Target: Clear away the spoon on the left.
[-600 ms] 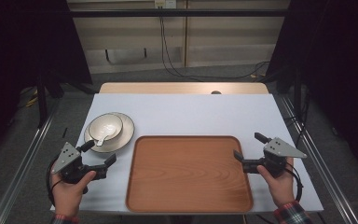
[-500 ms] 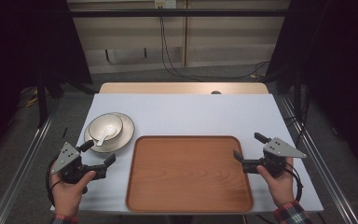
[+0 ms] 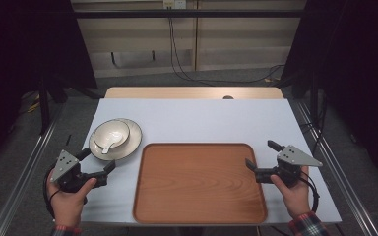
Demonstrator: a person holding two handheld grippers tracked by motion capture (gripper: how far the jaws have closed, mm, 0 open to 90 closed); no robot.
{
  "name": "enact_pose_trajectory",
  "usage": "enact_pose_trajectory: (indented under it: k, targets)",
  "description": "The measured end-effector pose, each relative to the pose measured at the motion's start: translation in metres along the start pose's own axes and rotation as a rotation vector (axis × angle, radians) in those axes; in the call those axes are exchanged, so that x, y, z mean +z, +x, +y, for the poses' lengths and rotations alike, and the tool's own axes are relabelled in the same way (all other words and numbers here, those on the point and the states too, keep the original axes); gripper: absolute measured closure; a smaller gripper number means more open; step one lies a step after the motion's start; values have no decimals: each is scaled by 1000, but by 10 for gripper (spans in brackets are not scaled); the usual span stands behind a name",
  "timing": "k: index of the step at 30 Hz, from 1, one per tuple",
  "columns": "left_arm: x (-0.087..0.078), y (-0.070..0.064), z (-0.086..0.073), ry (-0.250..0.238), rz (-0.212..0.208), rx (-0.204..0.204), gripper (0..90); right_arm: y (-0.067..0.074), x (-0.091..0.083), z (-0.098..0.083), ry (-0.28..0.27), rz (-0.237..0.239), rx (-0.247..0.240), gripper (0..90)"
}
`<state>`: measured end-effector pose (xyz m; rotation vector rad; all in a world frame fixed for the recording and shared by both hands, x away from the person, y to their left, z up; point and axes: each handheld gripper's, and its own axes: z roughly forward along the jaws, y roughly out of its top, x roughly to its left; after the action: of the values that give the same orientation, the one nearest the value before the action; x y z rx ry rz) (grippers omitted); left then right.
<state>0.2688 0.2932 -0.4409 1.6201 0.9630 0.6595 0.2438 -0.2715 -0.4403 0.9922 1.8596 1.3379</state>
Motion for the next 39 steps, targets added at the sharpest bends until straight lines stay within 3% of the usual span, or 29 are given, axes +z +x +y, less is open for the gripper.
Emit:
enact_pose_trajectory:
  k: [5, 9, 12, 18, 21, 22, 26, 32, 39]
  targets:
    - [1, 2, -1, -4, -20, -1, 0, 1, 0, 0, 0, -2, 0, 15]
    - [5, 2, -2, -1, -26, -30, 0, 1, 0, 0, -2, 2, 1, 15]
    - [9, 3, -4, 47, 7, 2, 1, 1, 1, 0, -1, 6, 2, 17]
    - [16, 7, -7, 37, 32, 12, 42, 1, 1, 0, -5, 22, -4, 19]
    - [18, 9, -9, 52, 44, 4, 81, 1, 1, 0, -7, 20, -2, 19]
    - [21, 12, -12, 38, 45, -19, 94, 1, 1, 0, -8, 18, -2, 19]
    - [23, 14, -13, 30, 48, -28, 142, 2, 1, 0, -6, 23, -2, 20]
    - [23, 16, -15, 30, 65, -11, 330, 2, 1, -1, -9, 26, -1, 21]
    - [23, 17, -17, 25, 81, -3, 417, 3, 2, -1, -7, 30, -6, 22]
